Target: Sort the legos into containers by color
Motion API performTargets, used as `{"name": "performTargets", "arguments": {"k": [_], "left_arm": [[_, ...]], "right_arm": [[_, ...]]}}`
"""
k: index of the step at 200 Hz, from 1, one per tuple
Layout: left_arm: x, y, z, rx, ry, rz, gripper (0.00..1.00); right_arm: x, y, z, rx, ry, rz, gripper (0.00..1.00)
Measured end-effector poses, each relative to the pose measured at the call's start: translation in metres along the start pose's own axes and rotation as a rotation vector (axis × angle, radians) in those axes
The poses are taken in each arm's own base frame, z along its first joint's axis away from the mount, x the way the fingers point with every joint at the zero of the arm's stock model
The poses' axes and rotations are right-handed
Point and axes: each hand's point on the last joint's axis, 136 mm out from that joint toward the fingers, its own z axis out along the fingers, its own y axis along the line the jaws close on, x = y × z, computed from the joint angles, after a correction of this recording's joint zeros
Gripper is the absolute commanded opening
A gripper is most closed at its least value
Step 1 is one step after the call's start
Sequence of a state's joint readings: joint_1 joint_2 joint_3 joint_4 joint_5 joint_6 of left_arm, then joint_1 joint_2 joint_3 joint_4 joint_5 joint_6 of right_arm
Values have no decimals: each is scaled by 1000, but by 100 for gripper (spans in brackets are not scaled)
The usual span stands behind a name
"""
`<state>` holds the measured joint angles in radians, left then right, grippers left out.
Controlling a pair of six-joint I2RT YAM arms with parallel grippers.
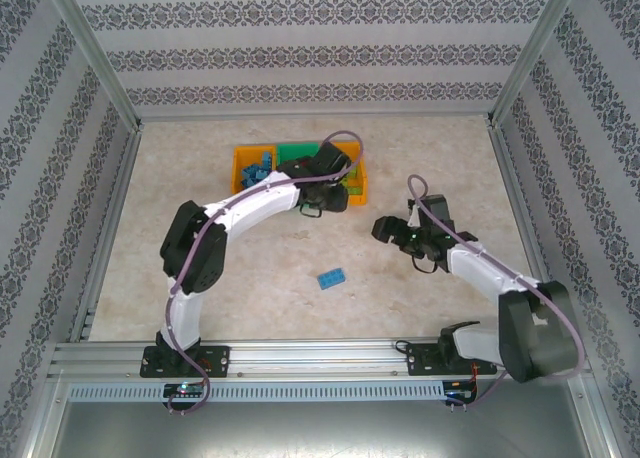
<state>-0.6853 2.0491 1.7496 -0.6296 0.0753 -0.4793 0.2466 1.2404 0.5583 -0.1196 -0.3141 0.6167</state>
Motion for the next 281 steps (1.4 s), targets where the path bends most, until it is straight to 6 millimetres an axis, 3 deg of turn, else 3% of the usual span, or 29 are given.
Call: {"name": "performTargets", "arguments": {"k": [31, 63, 82, 103, 121, 149, 176, 221, 247, 281], "left_arm": [[-51, -7, 14, 10, -61, 12, 31], [-83, 12, 31, -12, -87, -9, 40], [-88, 28, 39, -32, -78, -34, 56], [-87, 42, 44, -45, -60, -52, 70], [-86, 43, 44, -31, -53, -54, 100], [-83, 34, 39, 10, -55, -55, 100], [-70, 35, 24, 20, -39, -58, 99], [-67, 43, -34, 8, -119, -58, 99], [-59, 66, -63, -2, -169, -93, 99], [-33, 110, -62, -51, -148, -171, 100]], "right_arm": [[23, 18, -9, -5, -27, -109, 87], [47, 8, -12, 29, -50, -161, 89], [56, 9, -15, 39, -71, -204, 91], [62, 24, -18, 17, -96, -280, 96], [72, 33, -16, 11, -88, -342, 97], [91, 40, -3, 49, -27, -439, 98], [107, 62, 12, 70, 28, -529, 98], [130, 90, 32, 79, 87, -613, 98], [140, 93, 44, 108, 120, -640, 98], [146, 79, 54, 174, 157, -657, 95]]}}
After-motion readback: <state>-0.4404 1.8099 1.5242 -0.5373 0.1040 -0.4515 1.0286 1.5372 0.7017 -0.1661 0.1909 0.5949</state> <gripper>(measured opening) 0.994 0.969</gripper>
